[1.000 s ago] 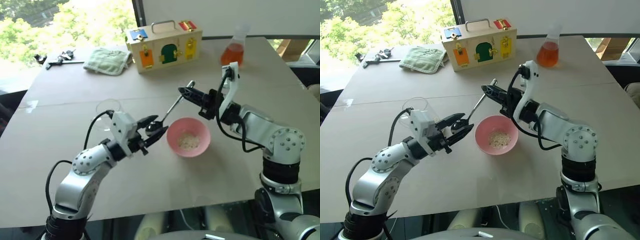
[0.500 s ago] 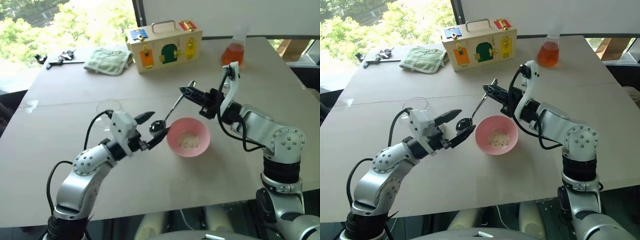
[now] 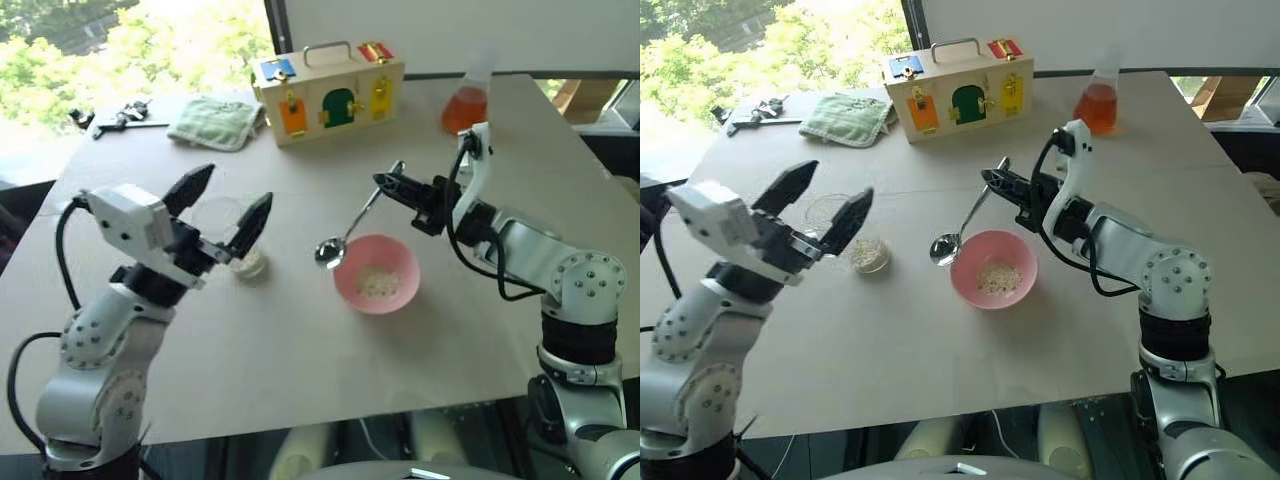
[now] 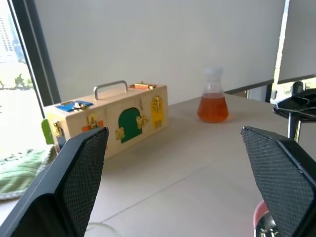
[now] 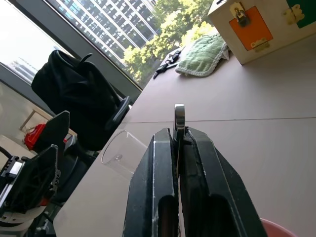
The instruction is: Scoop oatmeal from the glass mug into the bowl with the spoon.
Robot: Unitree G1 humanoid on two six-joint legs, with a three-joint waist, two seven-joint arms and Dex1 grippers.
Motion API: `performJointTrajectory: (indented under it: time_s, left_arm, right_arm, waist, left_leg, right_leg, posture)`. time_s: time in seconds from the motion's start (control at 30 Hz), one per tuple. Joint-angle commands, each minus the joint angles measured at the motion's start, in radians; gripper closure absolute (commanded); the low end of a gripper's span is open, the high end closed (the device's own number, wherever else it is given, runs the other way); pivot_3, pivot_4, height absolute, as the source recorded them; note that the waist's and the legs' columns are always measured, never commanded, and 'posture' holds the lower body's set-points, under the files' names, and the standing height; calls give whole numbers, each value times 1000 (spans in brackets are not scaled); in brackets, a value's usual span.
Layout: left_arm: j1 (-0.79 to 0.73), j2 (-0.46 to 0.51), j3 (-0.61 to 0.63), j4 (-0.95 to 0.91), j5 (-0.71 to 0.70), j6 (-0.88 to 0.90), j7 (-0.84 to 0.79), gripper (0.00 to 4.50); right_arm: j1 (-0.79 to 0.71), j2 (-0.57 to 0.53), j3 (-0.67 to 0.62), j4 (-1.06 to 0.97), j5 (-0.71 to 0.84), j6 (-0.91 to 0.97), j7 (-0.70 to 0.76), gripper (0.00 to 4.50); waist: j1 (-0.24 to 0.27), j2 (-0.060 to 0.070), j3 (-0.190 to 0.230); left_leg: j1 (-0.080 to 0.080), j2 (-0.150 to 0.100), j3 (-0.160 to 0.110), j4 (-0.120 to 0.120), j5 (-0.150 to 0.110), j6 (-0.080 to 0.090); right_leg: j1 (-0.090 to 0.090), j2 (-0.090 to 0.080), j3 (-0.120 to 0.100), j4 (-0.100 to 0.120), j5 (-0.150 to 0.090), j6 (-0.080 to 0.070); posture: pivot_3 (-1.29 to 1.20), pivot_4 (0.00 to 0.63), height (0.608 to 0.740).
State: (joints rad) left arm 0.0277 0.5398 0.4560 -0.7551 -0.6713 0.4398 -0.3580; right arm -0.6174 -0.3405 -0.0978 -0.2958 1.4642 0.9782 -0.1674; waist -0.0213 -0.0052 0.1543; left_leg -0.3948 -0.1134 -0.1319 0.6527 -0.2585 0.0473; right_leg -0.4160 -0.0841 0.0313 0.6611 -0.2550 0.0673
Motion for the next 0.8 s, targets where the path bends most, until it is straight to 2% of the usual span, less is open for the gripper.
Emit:
performJointTrajectory:
  time_s: [0.03, 0.17, 0.27, 0.37, 0.7, 0.8]
  left_arm:
    - [92, -27, 147, -24, -2, -23, 48, 62]
    - [208, -109, 187, 16, 91, -109, 67, 62]
    - [287, -170, 178, 37, 138, -171, 57, 62]
    - [325, -190, 155, 76, 168, -217, 24, 62]
    - [188, -148, 46, 360, 295, -330, -29, 62]
    - [169, -145, 31, 404, 317, -352, -31, 1420]
  right_arm:
    - [-46, -15, -24, 16, -5, -15, 47, 4500]
    - [-72, -22, -20, 52, -29, -14, 83, 4500]
    - [-85, -20, -17, 65, -40, -9, 98, 4500]
    - [-95, -15, -16, 69, -47, -6, 103, 4500]
    - [-117, -26, -38, 47, -46, -12, 90, 4500]
    - [-108, -31, -45, 36, -44, -16, 80, 4500]
  waist:
    - [-3, 0, 0]
    - [4, 0, 0]
    - [10, 0, 0]
    - [15, 0, 0]
    - [11, 0, 0]
    - [8, 0, 0]
  left_leg:
    - [0, 0, 0, 0, 0, 0]
    - [0, 1, 1, 0, 0, 0]
    - [0, 1, 1, 0, 0, 0]
    - [0, 1, 0, 0, 0, 0]
    - [0, 1, 0, 0, 0, 0]
    - [0, 1, 0, 0, 0, 0]
  right_leg:
    - [0, 0, 0, 0, 0, 0]
    - [0, 1, 0, -1, 0, 0]
    - [1, 0, 0, -1, 0, 0]
    - [1, 0, 0, -1, 0, 0]
    - [1, 0, -1, -1, 0, 0]
    - [0, -1, -1, -1, 0, 0]
  posture:
    - [0, 150, 740]
    - [0, 150, 740]
    - [0, 150, 740]
    - [0, 150, 740]
    - [0, 150, 740]
    - [0, 150, 740]
